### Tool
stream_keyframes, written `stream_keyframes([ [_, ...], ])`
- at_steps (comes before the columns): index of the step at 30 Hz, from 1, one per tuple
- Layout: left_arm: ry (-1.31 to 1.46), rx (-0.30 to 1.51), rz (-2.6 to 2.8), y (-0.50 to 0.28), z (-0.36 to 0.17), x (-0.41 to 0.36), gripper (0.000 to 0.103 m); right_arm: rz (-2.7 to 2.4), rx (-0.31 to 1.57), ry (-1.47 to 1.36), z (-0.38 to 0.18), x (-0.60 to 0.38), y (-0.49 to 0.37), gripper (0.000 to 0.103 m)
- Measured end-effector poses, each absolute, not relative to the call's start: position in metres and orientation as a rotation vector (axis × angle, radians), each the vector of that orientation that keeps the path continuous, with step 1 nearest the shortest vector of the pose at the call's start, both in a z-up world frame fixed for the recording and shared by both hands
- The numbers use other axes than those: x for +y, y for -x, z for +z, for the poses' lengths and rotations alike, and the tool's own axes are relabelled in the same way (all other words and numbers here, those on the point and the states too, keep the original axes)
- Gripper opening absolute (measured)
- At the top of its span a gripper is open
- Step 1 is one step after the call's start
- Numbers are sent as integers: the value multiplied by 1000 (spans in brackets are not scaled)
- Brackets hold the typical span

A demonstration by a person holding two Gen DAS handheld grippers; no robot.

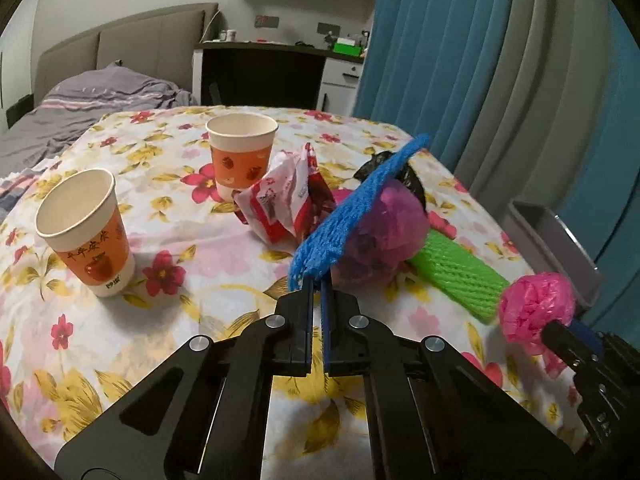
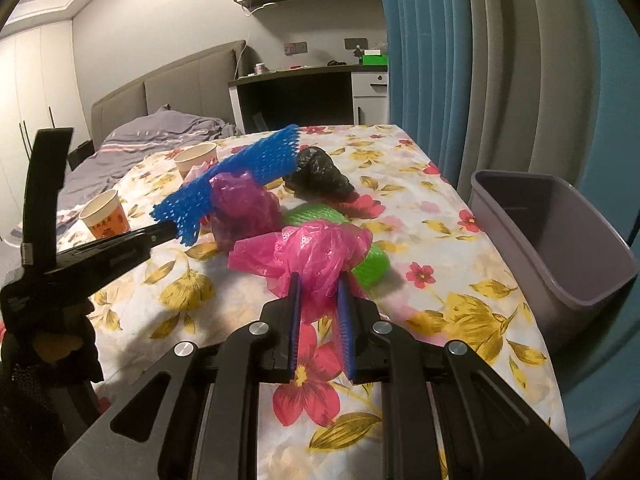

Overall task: Collect trash
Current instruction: 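Grasp the pink plastic bag with the right tool while the left tool grasps the blue mesh strip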

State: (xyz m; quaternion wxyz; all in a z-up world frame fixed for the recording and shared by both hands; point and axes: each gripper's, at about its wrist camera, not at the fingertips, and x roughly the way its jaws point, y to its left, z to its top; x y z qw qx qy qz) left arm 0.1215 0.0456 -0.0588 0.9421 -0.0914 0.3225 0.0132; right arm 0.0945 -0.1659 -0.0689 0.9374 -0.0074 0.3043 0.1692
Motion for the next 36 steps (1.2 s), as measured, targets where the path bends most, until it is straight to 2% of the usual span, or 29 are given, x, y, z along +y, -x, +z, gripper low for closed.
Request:
stream_keyframes([
  [21,244,410,11,-55,10,60,2,336,583,-18,-58,-178,-85,18],
  [36,212,345,-56,-47,43,28,2,302,537,-51,-43,-206,-81,18],
])
